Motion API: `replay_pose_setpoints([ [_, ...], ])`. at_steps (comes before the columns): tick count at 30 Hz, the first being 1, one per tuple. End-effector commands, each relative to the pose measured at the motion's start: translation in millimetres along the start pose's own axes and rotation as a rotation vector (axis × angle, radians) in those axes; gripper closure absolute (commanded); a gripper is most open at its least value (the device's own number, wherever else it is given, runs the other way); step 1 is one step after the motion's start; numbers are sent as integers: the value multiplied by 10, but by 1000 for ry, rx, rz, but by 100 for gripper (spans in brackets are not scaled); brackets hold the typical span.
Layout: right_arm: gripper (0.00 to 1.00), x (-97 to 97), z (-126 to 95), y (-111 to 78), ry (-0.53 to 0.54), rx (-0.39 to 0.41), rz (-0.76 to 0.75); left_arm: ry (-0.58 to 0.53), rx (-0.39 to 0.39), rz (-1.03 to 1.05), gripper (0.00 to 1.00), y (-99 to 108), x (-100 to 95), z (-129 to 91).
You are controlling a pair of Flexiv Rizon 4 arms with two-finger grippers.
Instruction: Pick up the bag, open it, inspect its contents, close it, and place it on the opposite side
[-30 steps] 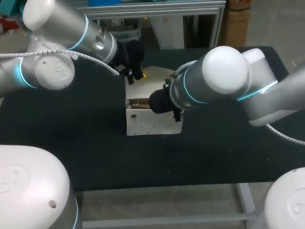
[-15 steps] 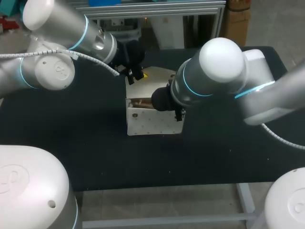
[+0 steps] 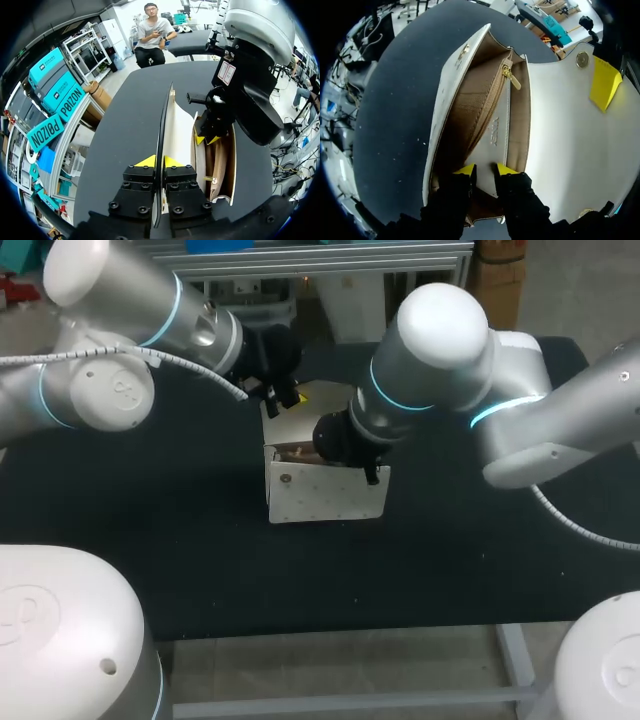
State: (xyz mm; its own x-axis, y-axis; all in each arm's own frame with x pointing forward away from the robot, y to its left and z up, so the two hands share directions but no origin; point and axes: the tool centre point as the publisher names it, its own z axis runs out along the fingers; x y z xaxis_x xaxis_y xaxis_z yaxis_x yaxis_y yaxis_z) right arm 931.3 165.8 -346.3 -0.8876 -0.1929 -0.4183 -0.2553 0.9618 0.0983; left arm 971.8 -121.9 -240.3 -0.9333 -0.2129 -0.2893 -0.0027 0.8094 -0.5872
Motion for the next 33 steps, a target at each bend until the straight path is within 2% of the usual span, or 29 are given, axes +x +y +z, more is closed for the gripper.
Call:
replay_pose_setpoints([
  [1, 57, -23, 37, 10, 59, 8, -12, -5, 5, 1, 100, 17, 11, -10],
  [4, 50, -14, 32, 17, 74, 3, -22, -7, 7, 2, 100, 24, 16, -16],
  [7, 28, 6, 35, 33, 91, -3, -35, -10, 13, 11, 100, 23, 26, -22],
  [9, 24, 20, 39, 47, 97, -5, -43, -10, 13, 15, 100, 15, 37, -20],
  [21, 25, 86, 88, 46, 128, -9, -49, -14, 22, 38, 100, -16, 76, -40],
  [33, 18, 85, 86, 44, 132, -7, -52, -17, 23, 44, 100, -18, 74, -39],
])
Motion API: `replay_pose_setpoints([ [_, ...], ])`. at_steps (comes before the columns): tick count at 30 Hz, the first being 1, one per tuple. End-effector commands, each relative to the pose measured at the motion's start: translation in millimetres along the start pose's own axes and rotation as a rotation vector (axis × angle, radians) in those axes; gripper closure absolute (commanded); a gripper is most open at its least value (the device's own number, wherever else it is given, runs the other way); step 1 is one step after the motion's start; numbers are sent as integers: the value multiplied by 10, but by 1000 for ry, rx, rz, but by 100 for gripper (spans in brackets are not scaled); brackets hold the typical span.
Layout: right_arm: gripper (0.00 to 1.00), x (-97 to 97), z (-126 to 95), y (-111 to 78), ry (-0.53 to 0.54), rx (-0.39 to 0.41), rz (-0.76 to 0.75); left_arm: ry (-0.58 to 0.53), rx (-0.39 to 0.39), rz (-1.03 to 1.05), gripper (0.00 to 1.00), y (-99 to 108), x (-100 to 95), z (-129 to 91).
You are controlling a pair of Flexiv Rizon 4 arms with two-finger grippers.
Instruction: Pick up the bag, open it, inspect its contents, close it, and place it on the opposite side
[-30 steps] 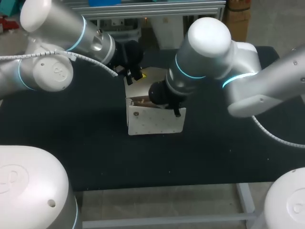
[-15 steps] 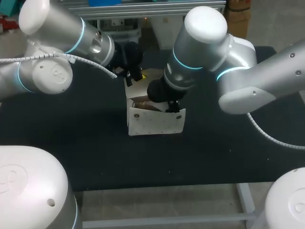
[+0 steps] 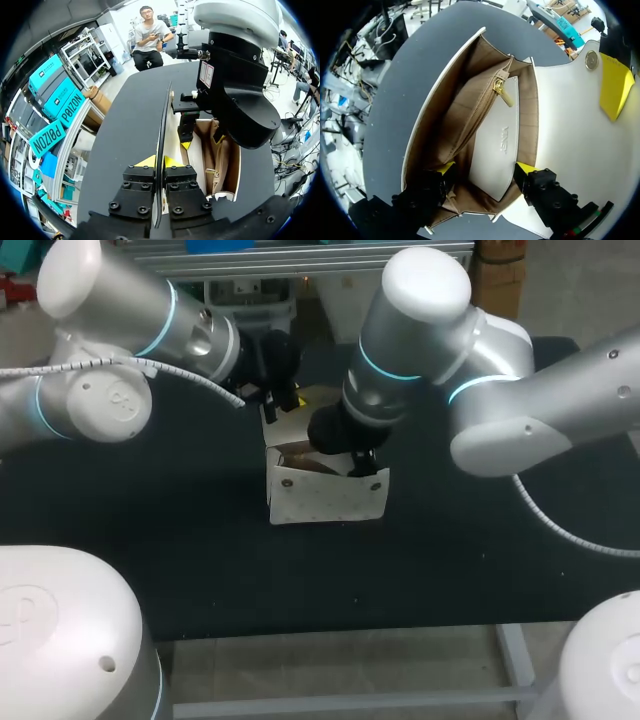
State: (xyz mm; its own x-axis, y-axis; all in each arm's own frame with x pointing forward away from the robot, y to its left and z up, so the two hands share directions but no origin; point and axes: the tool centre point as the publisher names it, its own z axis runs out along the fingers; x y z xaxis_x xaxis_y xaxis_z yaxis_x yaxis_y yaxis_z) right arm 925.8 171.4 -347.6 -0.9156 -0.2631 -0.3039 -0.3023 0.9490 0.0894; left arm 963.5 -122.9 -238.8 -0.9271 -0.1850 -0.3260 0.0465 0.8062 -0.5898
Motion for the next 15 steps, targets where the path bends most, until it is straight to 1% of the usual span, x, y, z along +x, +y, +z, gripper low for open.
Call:
replay_pose_setpoints([
  [1, 17, 30, 90, -22, 3, 2, -3, -3, 1, -1, 100, 0, -2, -3],
  [7, 12, 26, 88, -23, 3, 4, -3, -2, 1, -2, 100, 6, -9, -1],
  [15, 12, 21, 88, -23, 2, 5, -4, -1, 0, -3, 100, 10, -12, -2],
])
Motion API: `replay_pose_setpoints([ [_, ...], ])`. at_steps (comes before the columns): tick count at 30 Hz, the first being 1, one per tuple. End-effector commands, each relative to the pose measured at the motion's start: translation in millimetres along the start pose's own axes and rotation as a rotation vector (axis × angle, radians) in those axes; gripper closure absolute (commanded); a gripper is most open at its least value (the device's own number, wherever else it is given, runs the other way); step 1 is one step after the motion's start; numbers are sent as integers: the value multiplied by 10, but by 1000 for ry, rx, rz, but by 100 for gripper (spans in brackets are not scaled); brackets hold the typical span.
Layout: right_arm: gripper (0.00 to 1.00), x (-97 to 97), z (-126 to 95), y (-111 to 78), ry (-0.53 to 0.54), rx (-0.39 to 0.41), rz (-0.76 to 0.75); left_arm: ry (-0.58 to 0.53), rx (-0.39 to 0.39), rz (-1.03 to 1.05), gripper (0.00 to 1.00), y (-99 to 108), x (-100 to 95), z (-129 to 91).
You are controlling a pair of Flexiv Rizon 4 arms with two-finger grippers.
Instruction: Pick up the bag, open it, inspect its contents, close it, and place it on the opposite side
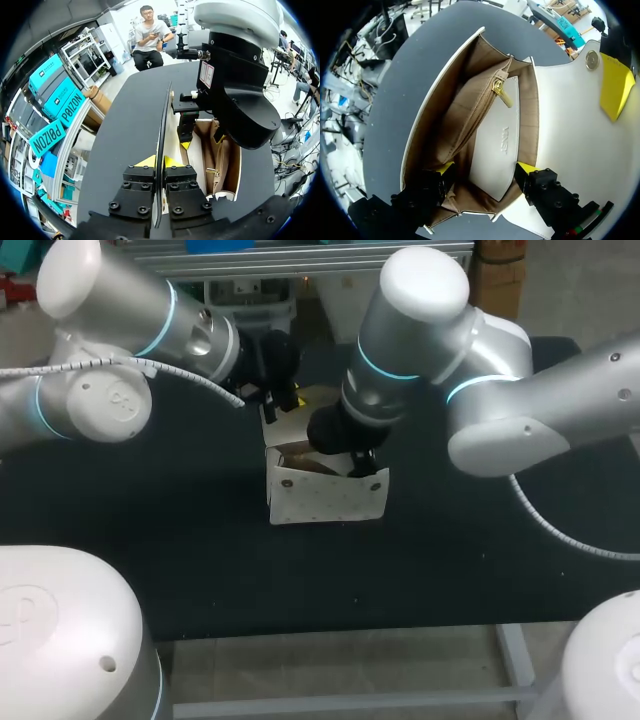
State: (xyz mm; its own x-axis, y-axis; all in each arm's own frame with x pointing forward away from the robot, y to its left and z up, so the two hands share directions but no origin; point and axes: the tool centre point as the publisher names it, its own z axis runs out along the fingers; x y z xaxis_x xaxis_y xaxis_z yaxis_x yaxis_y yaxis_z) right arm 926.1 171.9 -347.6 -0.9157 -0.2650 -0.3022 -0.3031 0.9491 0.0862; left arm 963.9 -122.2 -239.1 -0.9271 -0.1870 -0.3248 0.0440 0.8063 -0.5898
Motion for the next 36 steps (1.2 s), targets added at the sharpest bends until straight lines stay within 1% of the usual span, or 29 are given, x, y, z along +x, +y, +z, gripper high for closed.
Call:
replay_pose_setpoints([
  [1, 13, 25, 86, -26, 1, 3, -3, -1, 1, -1, 100, 2, -9, -1],
  [15, 12, 14, 69, -34, -8, 1, -2, 3, 2, 0, 100, 3, -11, 0],
  [19, 16, 0, 38, -42, -34, 1, 14, 5, 3, 2, 100, 2, -9, 0],
  [20, 45, -3, 29, -45, -39, 2, 17, 6, 3, 2, 100, 2, -8, 0],
  [22, 80, -16, -1, -52, -71, 3, 36, 7, 4, 3, 100, 2, -4, 0],
  [23, 100, -23, -22, -58, -85, 0, 43, 8, 4, 3, 100, 2, -1, 2],
  [26, 100, -50, -116, -66, -153, -1, 67, 10, 3, 4, 100, 5, 5, 4],
  [29, 100, -90, -262, -73, -238, 2, 93, 11, 3, 5, 100, 6, 11, 4],
  [36, 100, -160, -595, -71, -398, 23, 114, 10, 4, 7, 100, 3, 25, 2],
])
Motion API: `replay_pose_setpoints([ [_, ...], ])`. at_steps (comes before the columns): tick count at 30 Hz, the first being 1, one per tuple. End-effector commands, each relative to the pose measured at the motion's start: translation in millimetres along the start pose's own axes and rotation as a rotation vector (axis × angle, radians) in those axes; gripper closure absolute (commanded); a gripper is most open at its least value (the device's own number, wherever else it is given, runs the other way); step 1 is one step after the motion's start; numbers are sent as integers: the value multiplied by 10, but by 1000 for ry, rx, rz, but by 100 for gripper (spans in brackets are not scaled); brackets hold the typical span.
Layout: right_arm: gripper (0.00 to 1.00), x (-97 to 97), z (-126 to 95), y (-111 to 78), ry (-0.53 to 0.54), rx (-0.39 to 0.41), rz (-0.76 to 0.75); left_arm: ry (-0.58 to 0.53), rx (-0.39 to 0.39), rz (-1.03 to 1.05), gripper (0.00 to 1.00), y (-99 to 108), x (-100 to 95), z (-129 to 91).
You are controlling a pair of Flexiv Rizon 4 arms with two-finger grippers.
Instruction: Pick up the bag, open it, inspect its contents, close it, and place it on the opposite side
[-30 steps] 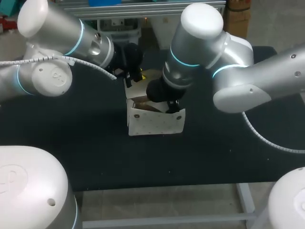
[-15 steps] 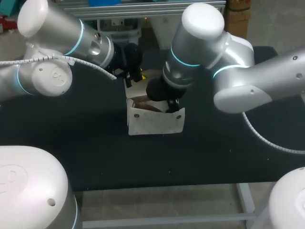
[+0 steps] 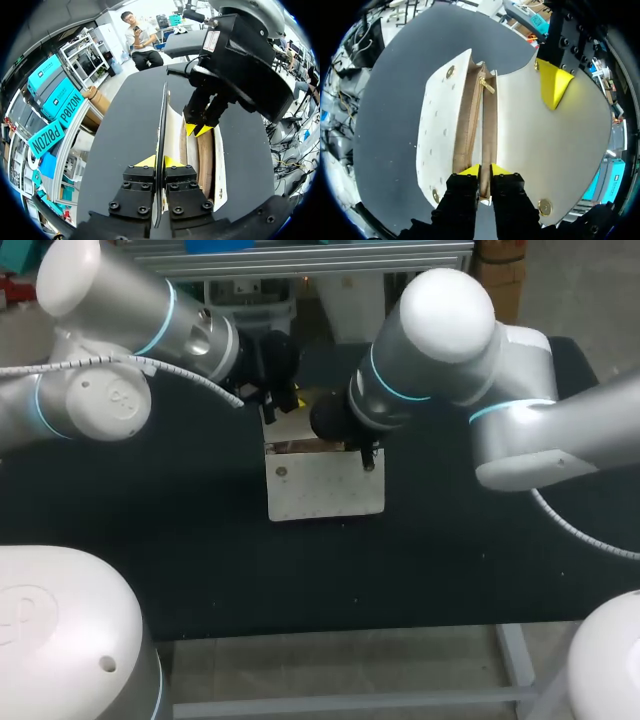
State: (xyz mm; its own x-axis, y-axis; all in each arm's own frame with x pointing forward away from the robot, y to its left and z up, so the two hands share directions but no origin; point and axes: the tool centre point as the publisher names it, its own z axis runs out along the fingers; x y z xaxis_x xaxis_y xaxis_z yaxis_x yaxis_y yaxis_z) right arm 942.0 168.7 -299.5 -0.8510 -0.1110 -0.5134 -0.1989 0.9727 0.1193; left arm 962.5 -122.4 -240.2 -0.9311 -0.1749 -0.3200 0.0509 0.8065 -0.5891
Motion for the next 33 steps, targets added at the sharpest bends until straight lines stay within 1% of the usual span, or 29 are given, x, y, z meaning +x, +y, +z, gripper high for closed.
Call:
replay_pose_setpoints([
  [1, 100, 58, -231, -44, -172, 2, 3, -2, 2, 0, 100, -1, 9, -3],
  [5, 100, 5, -370, -46, -254, 14, 13, -3, 0, -1, 100, -7, 16, -9],
  [9, 100, -14, -562, -44, -352, 20, 10, -5, -1, -3, 100, -44, 31, -45],
  [13, 100, 25, -748, -52, -425, 23, 6, -12, 3, 1, 100, -103, 56, -124],
  [16, 100, 92, -872, -68, -469, 22, 7, -12, 7, 2, 100, -161, 81, -197],
  [20, 100, 177, -979, -91, -490, 26, 9, -13, -6, 0, 100, -235, 112, -243],
  [23, 100, 277, -1058, -124, -498, 30, 13, 20, -22, -11, 100, -283, 124, -285],
  [29, 100, 454, -1214, -188, -491, 30, 35, 126, -24, -55, 100, -319, 102, -301],
  [33, 100, 591, -1330, -175, -492, 32, 29, 189, -33, -68, 100, -310, 74, -247],
])
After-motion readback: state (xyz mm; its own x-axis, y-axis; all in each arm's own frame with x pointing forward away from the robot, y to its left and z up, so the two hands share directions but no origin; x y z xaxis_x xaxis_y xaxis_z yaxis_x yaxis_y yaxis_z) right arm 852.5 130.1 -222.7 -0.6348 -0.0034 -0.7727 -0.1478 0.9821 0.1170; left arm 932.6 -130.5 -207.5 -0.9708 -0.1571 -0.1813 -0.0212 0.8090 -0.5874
